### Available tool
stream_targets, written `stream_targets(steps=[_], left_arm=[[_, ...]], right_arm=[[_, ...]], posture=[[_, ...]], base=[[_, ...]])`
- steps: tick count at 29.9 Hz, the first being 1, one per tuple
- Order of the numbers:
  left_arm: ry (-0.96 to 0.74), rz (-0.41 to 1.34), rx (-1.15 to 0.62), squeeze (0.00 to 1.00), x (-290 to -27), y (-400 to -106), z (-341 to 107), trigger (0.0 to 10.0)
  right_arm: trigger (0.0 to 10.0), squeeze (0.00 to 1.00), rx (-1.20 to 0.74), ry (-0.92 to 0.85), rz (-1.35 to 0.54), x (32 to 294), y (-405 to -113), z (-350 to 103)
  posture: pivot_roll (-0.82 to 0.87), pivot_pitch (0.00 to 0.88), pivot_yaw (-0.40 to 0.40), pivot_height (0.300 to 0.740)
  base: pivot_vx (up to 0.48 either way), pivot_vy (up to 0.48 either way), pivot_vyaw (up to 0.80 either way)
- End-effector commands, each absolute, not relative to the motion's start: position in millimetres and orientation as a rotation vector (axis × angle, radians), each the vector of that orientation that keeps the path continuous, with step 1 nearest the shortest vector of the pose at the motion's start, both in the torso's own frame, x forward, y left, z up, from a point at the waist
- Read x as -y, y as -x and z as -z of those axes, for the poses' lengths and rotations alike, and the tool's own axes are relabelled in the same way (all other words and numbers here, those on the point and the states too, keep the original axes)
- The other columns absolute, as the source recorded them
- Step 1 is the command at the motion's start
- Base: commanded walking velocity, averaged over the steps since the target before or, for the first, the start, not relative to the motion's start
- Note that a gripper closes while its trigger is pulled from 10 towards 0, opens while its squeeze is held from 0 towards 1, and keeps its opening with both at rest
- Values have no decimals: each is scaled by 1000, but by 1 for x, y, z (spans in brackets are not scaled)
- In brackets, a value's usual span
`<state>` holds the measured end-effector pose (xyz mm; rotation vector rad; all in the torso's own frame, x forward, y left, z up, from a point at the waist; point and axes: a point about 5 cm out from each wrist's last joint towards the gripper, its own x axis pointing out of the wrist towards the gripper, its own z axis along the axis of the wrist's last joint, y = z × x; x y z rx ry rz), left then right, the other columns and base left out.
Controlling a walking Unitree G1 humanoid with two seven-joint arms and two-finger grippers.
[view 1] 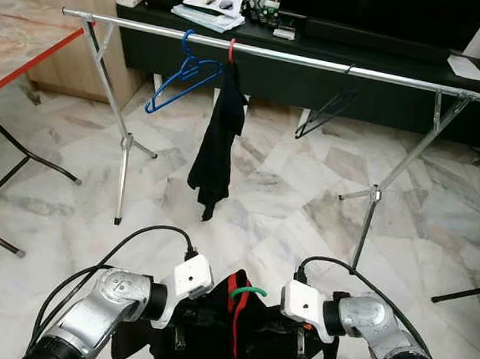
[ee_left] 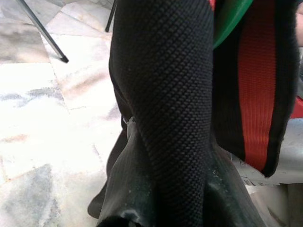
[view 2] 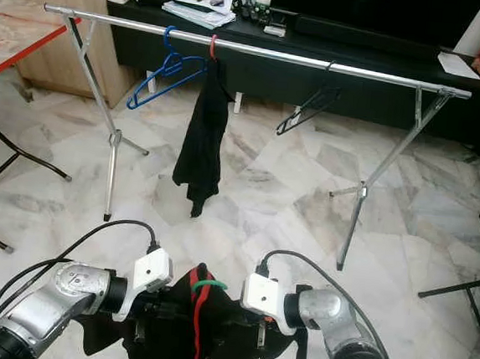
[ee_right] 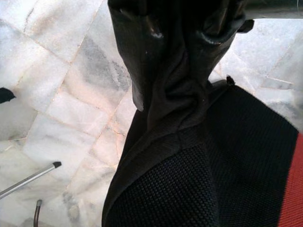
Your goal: Hang hanger
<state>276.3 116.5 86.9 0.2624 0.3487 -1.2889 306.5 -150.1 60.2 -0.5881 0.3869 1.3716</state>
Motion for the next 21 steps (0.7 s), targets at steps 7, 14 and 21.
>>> stream_targets(steps=[7, 14, 21], left_arm=[[-261, 1320, -345, 0, -112, -272, -86, 0], [-263, 1325, -347, 0, -111, -271, -86, 0], [-268, 1328, -351, 0, -111, -271, -85, 0]], right_arm=[[0, 0, -337, 586, -1344, 147, -313, -69], [1137, 0, -339, 593, -1320, 148, -315, -69], [10000, 1000, -368, 557, -1332, 147, -314, -67]], posture=[[-47, 132, -100, 740], [-46, 132, -100, 740], [-46, 134, -99, 740]], base=[[0, 0, 0], [0, 0, 0], [0, 0, 0]])
